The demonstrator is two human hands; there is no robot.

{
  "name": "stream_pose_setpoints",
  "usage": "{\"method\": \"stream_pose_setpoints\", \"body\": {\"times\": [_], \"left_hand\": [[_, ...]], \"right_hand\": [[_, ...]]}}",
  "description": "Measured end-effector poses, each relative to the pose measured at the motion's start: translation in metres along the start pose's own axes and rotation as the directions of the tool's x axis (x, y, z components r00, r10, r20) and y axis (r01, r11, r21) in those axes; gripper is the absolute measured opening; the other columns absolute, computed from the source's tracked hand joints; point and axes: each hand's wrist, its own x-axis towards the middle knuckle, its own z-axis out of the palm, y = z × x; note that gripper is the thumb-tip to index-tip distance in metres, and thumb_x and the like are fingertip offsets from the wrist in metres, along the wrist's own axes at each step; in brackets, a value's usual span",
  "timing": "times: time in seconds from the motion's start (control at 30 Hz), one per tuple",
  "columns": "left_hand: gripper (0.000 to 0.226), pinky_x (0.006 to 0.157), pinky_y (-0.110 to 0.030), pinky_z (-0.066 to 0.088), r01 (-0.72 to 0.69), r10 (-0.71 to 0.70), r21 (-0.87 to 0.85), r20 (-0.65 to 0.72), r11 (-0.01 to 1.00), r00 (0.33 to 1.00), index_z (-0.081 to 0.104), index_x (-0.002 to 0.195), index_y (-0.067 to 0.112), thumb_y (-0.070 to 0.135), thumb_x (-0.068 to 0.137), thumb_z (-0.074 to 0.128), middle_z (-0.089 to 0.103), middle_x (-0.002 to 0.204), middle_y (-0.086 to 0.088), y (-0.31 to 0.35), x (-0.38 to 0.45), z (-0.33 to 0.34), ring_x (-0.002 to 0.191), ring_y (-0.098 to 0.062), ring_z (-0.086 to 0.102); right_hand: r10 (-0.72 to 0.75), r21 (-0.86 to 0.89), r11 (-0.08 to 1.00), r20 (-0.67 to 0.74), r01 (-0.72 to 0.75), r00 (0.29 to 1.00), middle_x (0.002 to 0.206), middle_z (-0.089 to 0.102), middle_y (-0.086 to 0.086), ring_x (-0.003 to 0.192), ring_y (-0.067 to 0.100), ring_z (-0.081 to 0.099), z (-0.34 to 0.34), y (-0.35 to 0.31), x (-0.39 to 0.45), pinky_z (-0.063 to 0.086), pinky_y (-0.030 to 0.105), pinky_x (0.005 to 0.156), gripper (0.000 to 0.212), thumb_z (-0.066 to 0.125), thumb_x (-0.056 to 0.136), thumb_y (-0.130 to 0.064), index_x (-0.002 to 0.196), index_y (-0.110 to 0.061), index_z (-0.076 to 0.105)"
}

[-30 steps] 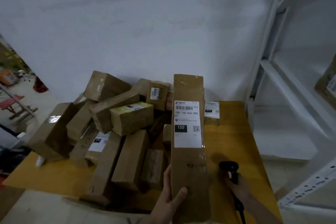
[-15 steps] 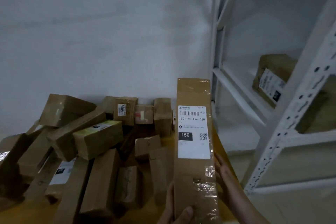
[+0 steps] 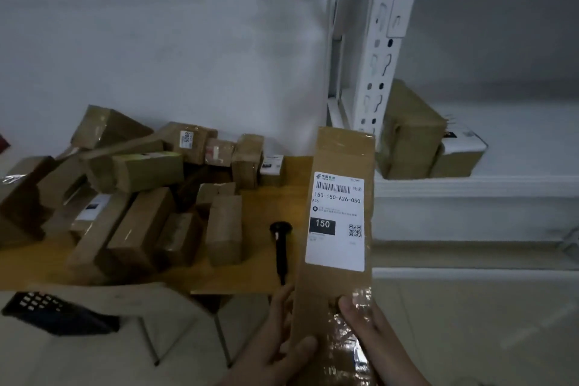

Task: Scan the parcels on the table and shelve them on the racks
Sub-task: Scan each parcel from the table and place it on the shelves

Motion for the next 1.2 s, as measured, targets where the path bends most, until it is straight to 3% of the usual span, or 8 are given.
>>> {"method": "stream_pose_setpoints", "body": {"times": [0.07,0.13,0.3,0.57,0.7,1.0,1.13,1.2], "left_hand": [[0.070,0.094,-0.019,0.047,-0.018,0.018,0.000,0.017,1.000,1.000,0.014,0.128,0.069,0.064,0.078,0.063,0.042,0.134,0.041,0.001,0.003,0.024,0.123,0.011,0.046],[0.062,0.093,-0.026,0.051,-0.076,0.075,-0.027,-0.015,0.997,0.997,0.019,0.127,0.072,0.056,0.085,0.060,0.044,0.135,0.033,0.003,0.001,0.056,0.122,0.002,0.051],[0.059,0.083,-0.015,0.050,-0.153,0.153,-0.057,0.007,0.987,0.988,0.016,0.137,0.052,0.024,0.097,0.049,0.046,0.125,0.032,0.024,0.023,0.116,0.113,0.011,0.052],[0.060,0.082,-0.015,0.051,-0.241,0.240,-0.008,0.140,0.970,0.961,0.013,0.145,0.038,0.022,0.099,0.048,0.051,0.121,0.024,0.046,0.081,0.167,0.108,0.009,0.057],[0.060,0.080,-0.021,0.054,-0.212,0.216,-0.041,0.207,0.976,0.954,0.013,0.144,0.045,0.031,0.098,0.049,0.057,0.123,0.011,0.065,0.107,0.180,0.105,-0.002,0.063],[0.049,0.090,-0.039,0.055,-0.173,0.160,0.043,0.207,0.984,0.965,0.023,0.141,0.040,0.034,0.100,0.048,0.060,0.121,-0.006,0.092,0.195,0.206,0.103,-0.015,0.064],[0.046,0.070,-0.028,0.057,-0.108,0.101,0.030,0.189,0.994,0.977,0.029,0.142,0.028,0.025,0.100,0.049,0.056,0.120,-0.007,0.106,0.238,0.221,0.094,-0.011,0.062],[0.046,0.065,-0.026,0.057,-0.085,0.082,0.015,0.162,0.996,0.983,0.032,0.142,0.020,0.018,0.100,0.050,0.054,0.116,-0.006,0.114,0.259,0.229,0.088,-0.009,0.061]], "right_hand": [[-0.027,0.031,0.999,0.034,0.026,0.999,0.100,0.071,0.007,0.094,0.019,0.068,-0.026,0.004,-0.011,0.054,0.026,0.080,0.024,0.064,0.079,-0.039,0.102,-0.033,0.061],[-0.032,0.056,0.998,0.034,0.030,0.999,0.103,0.073,0.000,0.096,0.019,0.070,-0.049,0.004,-0.032,0.055,0.036,0.087,0.041,0.064,0.072,-0.045,0.111,-0.031,0.062],[-0.080,0.076,0.994,0.021,0.078,0.997,0.106,0.073,-0.002,0.098,0.018,0.070,-0.104,-0.001,-0.056,0.053,0.037,0.090,0.038,0.057,0.085,-0.045,0.118,-0.028,0.060],[-0.123,0.060,0.990,-0.133,0.131,0.984,0.107,0.073,0.005,0.098,0.020,0.069,-0.162,-0.026,-0.060,0.054,0.031,0.084,0.034,0.051,0.094,-0.041,0.115,-0.020,0.066],[-0.096,0.081,0.991,-0.154,0.109,0.983,0.110,0.071,0.007,0.100,0.023,0.068,-0.190,-0.048,-0.057,0.052,0.036,0.091,0.037,0.053,0.093,-0.043,0.118,-0.019,0.065],[-0.023,0.054,0.998,-0.212,0.035,0.977,0.096,0.072,0.010,0.082,0.024,0.069,-0.251,-0.104,-0.020,0.053,0.032,0.070,0.035,0.053,0.090,-0.040,0.118,-0.019,0.058],[0.007,-0.075,0.997,-0.228,-0.025,0.974,0.095,0.070,0.008,0.084,0.024,0.067,-0.282,-0.137,0.015,0.052,0.032,0.070,0.026,0.052,0.092,-0.039,0.110,-0.021,0.058],[0.022,-0.161,0.985,-0.242,-0.062,0.970,0.104,0.070,0.010,0.094,0.028,0.066,-0.299,-0.155,0.039,0.053,0.039,0.084,0.036,0.058,0.086,-0.045,0.115,-0.023,0.057]]}}
